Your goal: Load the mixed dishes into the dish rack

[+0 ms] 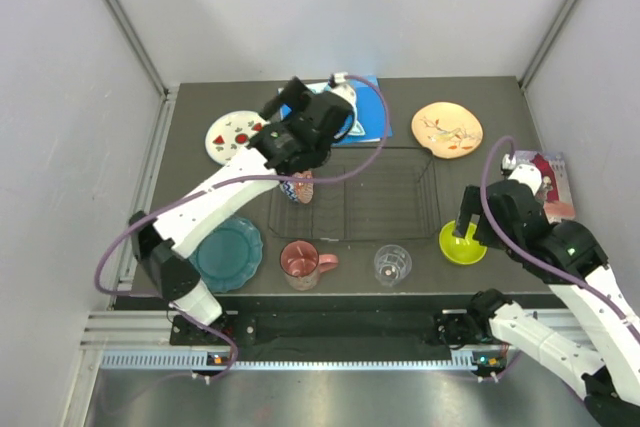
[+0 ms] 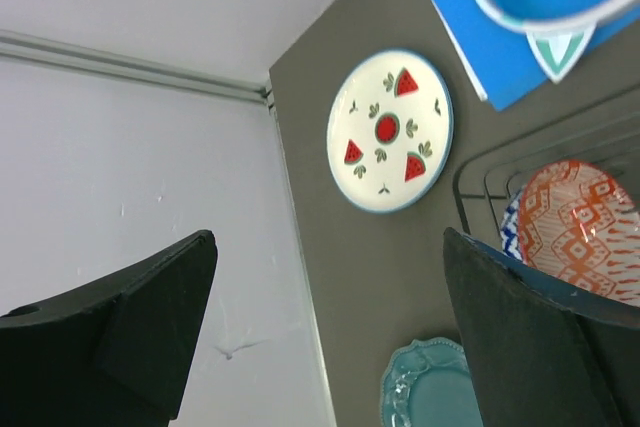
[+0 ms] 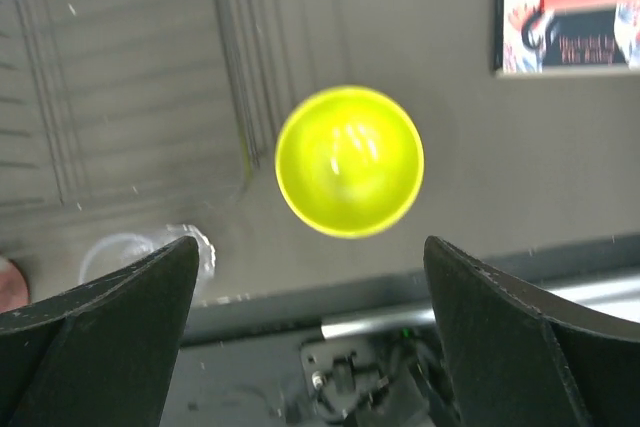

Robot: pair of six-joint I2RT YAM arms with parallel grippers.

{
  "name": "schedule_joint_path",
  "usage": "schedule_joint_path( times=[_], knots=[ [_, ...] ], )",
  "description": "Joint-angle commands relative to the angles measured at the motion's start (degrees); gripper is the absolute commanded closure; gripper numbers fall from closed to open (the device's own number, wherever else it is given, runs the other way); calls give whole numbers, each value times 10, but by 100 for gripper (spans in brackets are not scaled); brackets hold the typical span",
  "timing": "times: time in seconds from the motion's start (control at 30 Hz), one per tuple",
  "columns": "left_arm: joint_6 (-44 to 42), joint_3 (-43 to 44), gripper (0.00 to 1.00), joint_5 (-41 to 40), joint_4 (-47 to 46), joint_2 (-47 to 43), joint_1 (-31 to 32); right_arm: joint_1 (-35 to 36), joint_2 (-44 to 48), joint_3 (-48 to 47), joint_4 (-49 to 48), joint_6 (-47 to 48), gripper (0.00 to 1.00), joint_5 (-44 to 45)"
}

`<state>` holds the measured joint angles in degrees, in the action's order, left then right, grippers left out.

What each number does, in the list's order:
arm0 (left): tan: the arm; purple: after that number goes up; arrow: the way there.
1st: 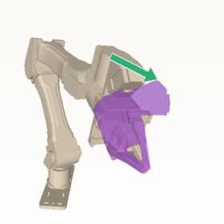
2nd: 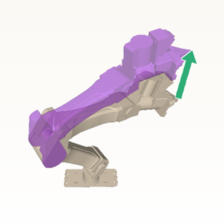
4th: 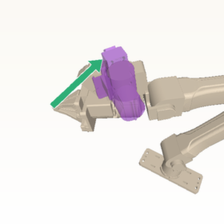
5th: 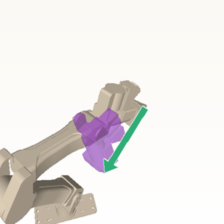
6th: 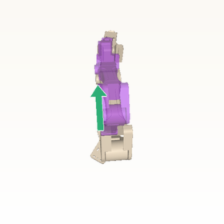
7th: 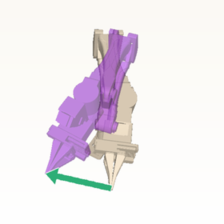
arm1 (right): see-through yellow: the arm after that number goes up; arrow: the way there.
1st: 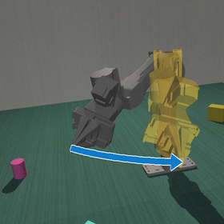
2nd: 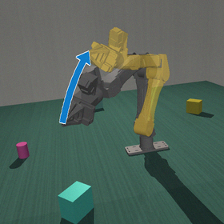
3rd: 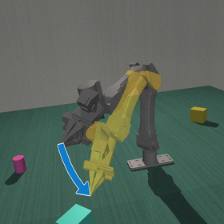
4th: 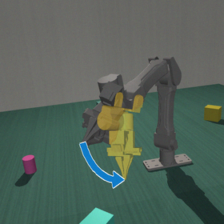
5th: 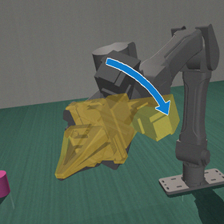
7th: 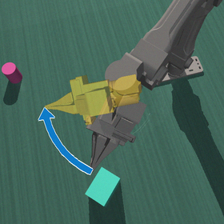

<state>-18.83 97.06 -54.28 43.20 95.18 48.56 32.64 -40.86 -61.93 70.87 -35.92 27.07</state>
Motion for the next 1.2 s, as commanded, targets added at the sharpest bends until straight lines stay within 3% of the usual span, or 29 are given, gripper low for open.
schedule_joint_path(
  times=[0.0, 0.23, 0.33, 0.47, 0.57, 1.17],
  knots=[
    [13, 55, 1, 48, 19, -55, -41, 6, 1, -15, 103, -28, 7, -30],
    [15, 53, 1, 87, 10, -90, -112, 28, -57, 42, 71, 42, 14, -106],
    [23, 47, 1, 105, 11, -97, -135, 84, -93, 37, 48, 36, 14, -91],
    [21, 46, 1, 117, 5, -109, -157, 217, -182, 38, 16, -21, 13, -36],
    [20, 46, 1, 131, 0, -118, -169, 260, -231, 60, -17, -56, 14, -9],
    [27, 24, 1, 159, 7, -138, -193, 266, -235, 180, -42, -330, 21, 126]
  ],
)
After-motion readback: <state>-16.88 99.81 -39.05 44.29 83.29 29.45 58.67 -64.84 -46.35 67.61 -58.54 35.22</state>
